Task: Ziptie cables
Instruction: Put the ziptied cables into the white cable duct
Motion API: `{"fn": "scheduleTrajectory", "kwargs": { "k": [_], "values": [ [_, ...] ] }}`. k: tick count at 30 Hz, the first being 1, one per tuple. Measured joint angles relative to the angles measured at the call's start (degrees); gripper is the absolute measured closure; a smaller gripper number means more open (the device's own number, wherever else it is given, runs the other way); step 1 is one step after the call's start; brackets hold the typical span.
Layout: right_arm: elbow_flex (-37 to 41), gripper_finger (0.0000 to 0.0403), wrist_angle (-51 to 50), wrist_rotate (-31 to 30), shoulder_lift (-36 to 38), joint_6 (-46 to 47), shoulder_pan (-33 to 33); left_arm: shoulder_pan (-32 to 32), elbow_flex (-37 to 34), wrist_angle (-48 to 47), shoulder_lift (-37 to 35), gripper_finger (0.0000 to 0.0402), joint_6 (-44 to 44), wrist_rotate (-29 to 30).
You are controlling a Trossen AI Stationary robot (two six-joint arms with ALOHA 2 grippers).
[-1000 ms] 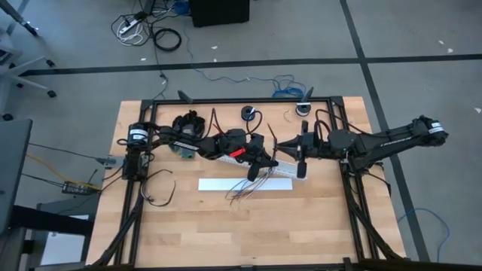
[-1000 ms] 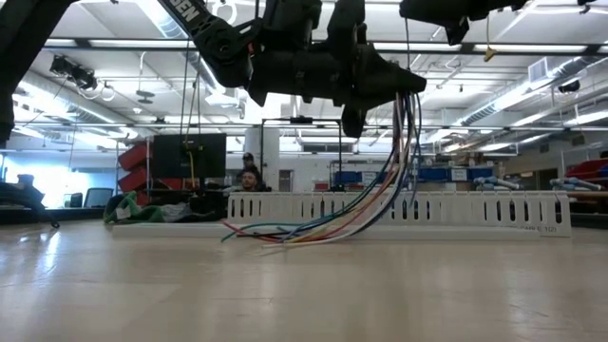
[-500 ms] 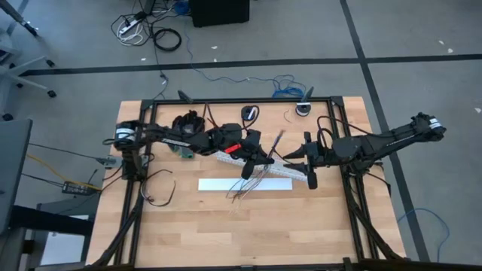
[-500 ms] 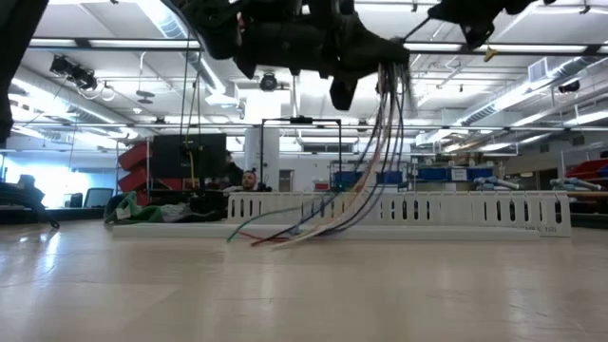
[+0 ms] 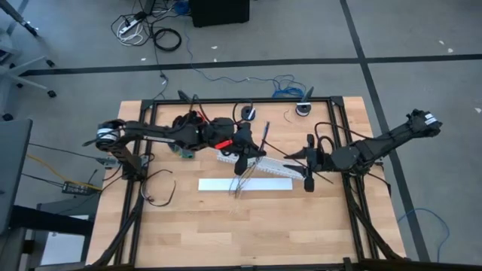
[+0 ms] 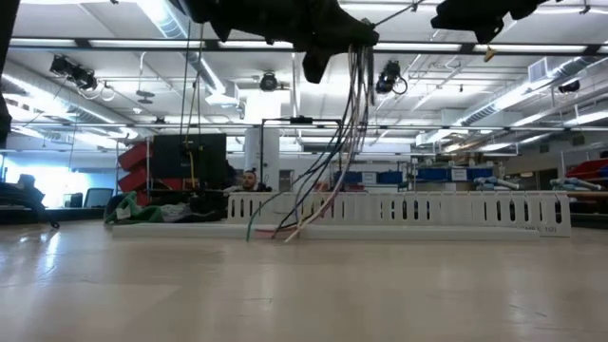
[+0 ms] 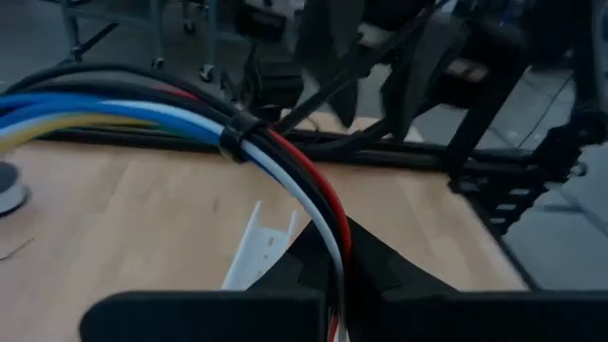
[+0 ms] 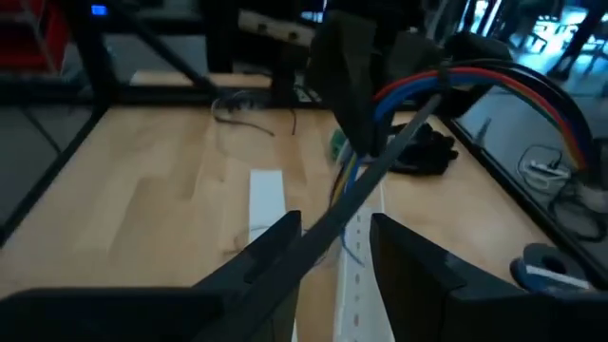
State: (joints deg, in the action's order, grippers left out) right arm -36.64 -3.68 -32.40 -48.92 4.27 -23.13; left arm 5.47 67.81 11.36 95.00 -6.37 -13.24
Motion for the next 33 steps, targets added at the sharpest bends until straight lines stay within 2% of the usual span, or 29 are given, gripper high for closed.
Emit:
{"fn": "scheduleTrajectory", "kwargs": {
  "k": [2,6,13,19,25,31,33],
  "values": [
    [-0.01,0.0284,-0.01,0.03,-0.19,1.74,0.25,0.0,0.0,-1.65,-0.49,0.0401,0.42,1.03],
    [0.0,0.0287,-6.65,-0.37,-0.2,5.54,0.59,-0.34,-0.03,-6.61,-2.3,0.0401,2.87,4.13],
    [0.0,0.0287,-16.77,-16.56,0.85,11.11,0.77,-2.24,-0.02,-12.81,-5.96,0.0401,6.12,9.39],
    [0.0,0.0287,-20.67,-22.48,4.18,10.13,2.19,-5.02,-0.02,-17.52,-7.12,0.0401,7.71,15.94],
    [0.0,0.0287,-26.45,-23.97,8.24,12.36,4.0,-6.81,-0.02,-22.16,-8.38,0.0401,8.34,23.63],
    [0.0,0.0287,-27.99,-21.27,11.26,12.81,4.54,-7.08,-0.02,-27.72,-11.24,0.0401,9.01,31.75],
    [0.0,0.0287,-27.97,-20.93,11.82,12.84,4.52,-7.06,-0.02,-30.07,-12.23,0.0401,9.17,32.33]
  ]
}}
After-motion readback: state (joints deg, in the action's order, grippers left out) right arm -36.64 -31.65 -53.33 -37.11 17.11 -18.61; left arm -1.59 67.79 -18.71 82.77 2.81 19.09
